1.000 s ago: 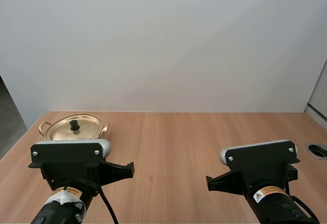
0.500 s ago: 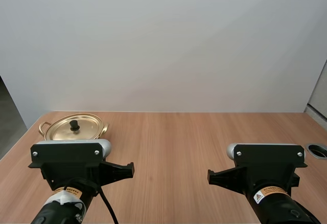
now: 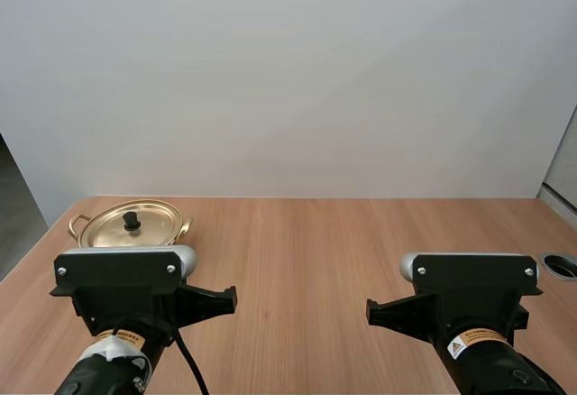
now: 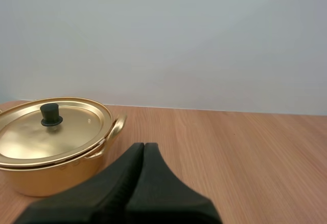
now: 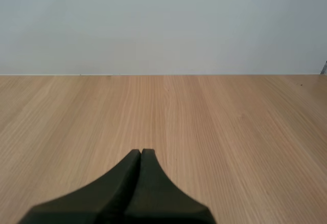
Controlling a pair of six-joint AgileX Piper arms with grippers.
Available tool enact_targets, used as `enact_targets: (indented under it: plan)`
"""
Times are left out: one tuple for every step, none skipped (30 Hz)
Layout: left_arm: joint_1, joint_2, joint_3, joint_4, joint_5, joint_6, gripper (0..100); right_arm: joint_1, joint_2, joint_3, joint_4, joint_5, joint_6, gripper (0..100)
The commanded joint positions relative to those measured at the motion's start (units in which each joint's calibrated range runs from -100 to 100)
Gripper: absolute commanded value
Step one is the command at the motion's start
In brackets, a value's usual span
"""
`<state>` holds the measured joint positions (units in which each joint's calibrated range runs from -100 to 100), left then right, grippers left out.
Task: Open the pot, put the car inside, and close it
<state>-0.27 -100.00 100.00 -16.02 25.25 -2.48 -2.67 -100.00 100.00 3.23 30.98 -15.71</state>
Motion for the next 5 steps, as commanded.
enact_targets:
  plan:
    - [-0.01, 0.00, 0.00, 0.06, -0.05, 0.01, 0, 0.06, 0.00, 0.00, -0.07, 0.11, 0.02, 0]
    - [-0.01, 0.00, 0.00, 0.06, -0.05, 0.01, 0, 0.06, 0.00, 0.00, -0.07, 0.11, 0.02, 0]
    - [-0.01, 0.00, 0.00, 0.06, -0.05, 0.01, 0, 0.06, 0.00, 0.00, -0.07, 0.11, 0.02, 0]
    - [-0.01, 0.00, 0.00, 0.06, -0.05, 0.01, 0, 0.06, 0.00, 0.00, -0.07, 0.11, 0.02, 0]
    - [-0.01, 0.00, 0.00, 0.06, -0.05, 0.01, 0, 0.06, 0.00, 0.00, -0.07, 0.11, 0.02, 0]
